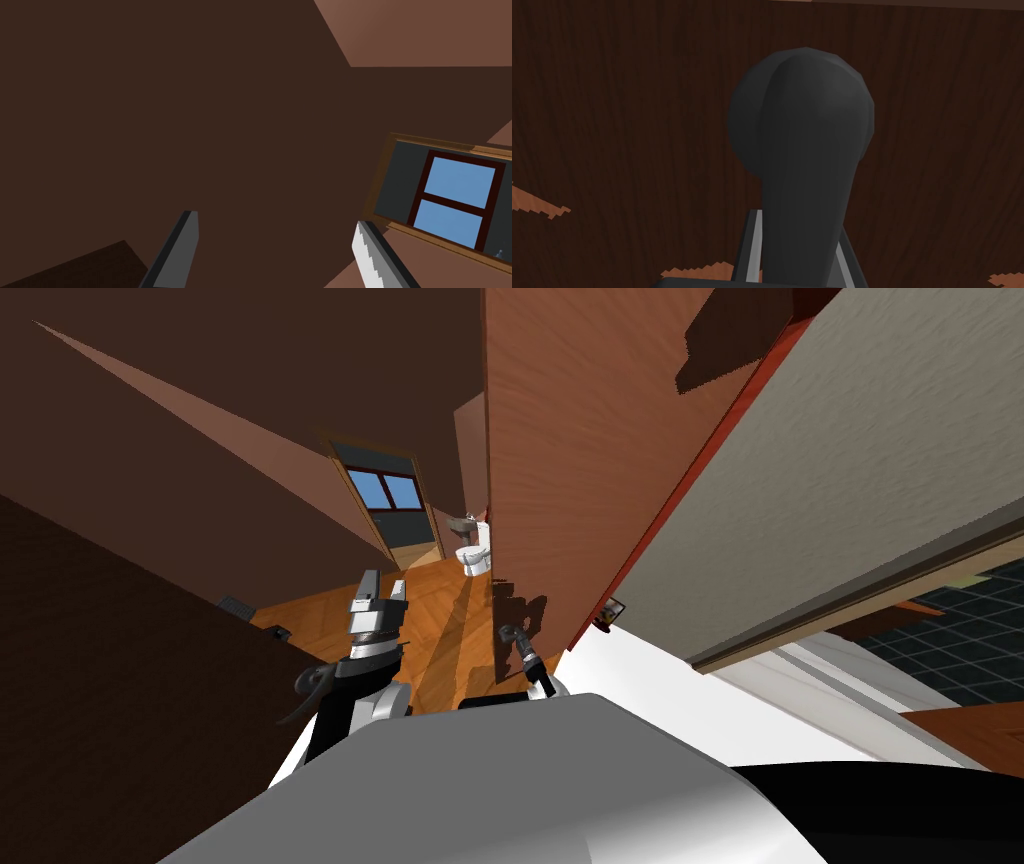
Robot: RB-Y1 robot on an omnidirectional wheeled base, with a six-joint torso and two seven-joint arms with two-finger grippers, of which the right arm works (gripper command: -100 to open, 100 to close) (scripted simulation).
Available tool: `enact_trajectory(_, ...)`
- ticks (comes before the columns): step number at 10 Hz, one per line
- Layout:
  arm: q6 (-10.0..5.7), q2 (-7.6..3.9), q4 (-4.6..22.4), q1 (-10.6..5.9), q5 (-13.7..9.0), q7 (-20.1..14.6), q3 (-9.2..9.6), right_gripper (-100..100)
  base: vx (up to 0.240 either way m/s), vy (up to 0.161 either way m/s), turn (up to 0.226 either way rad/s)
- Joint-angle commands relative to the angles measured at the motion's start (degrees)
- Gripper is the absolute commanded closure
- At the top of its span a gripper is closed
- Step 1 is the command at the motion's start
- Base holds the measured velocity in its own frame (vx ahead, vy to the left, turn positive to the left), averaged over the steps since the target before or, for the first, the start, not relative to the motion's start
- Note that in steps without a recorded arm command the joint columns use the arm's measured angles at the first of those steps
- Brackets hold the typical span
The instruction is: Push the door open
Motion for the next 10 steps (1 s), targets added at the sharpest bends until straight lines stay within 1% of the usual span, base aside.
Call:
enact_trajectory(1, -0.41, 0.55, 0.4, -0.33, -0.4, 0.4, -1.22, 100, 0.112, 0.129, -0.063)
enact_trajectory(3, -0.44, 1.18, 0.8, -0.52, -0.7, 0.8, -2.33, 100, 0.105, 0.14, -0.057)
enact_trajectory(4, -0.39, 0.75, 0.9, -0.41, -0.7, 0.8, -2.27, 100, 0.051, 0.05, -0.037)
enact_trajectory(5, -0.46, 0.35, 1.0, -0.6, -1.0, 1.0, -3.22, 100, 0.145, 0.049, -0.041)
enact_trajectory(8, -0.54, -0.14, 1.3, -0.79, -1.6, 1.5, -4.78, 100, 0.224, 0.076, -0.053)
enact_trajectory(9, -0.54, -0.14, 1.3, -0.79, -1.6, 1.5, -4.78, 100, 0.129, 0.056, -0.017)
enact_trajectory(10, -0.59, -0.36, 1.5, -0.91, -2.0, 1.8, -5.81, 100, 0.137, 0.051, -0.068)
